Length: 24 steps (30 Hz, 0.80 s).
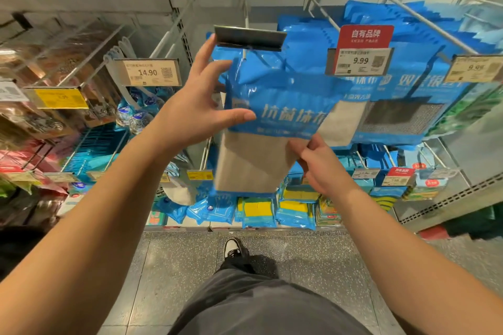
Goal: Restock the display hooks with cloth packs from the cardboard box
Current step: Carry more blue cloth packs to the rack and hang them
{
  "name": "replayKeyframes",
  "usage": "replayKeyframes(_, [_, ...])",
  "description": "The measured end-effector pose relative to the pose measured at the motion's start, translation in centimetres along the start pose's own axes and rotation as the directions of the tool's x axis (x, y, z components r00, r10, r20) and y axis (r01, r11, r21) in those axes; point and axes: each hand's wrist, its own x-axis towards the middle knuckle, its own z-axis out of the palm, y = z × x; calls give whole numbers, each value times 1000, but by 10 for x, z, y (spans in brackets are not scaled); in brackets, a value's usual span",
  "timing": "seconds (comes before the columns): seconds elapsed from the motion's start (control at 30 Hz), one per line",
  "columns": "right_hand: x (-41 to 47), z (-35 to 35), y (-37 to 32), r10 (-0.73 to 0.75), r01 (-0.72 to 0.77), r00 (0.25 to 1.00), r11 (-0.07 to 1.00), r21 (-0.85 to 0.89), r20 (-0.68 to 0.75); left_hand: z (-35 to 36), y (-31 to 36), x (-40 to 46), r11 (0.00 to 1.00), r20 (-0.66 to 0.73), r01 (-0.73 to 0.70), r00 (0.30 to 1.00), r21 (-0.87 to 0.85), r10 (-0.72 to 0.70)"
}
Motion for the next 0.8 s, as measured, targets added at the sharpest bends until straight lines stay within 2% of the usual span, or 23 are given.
replayKeyframes(0.17, [4,-10,4,1,0,1000,993,-121,5,-5,1,0,998,-68,58,996,22,-56])
replayKeyframes(0.37, [27,5,0,0,4,999,996,-92,43,-8,2,6,979,-90,81,994,187,-65])
replayKeyframes(0.53, [38,9,3,4,-2,1000,991,-131,14,-8,15,11,934,-99,77,994,349,-45])
replayKeyframes(0.8, [51,25,-8,28,-21,998,992,-126,51,-10,19,17,932,-108,106,992,347,-72])
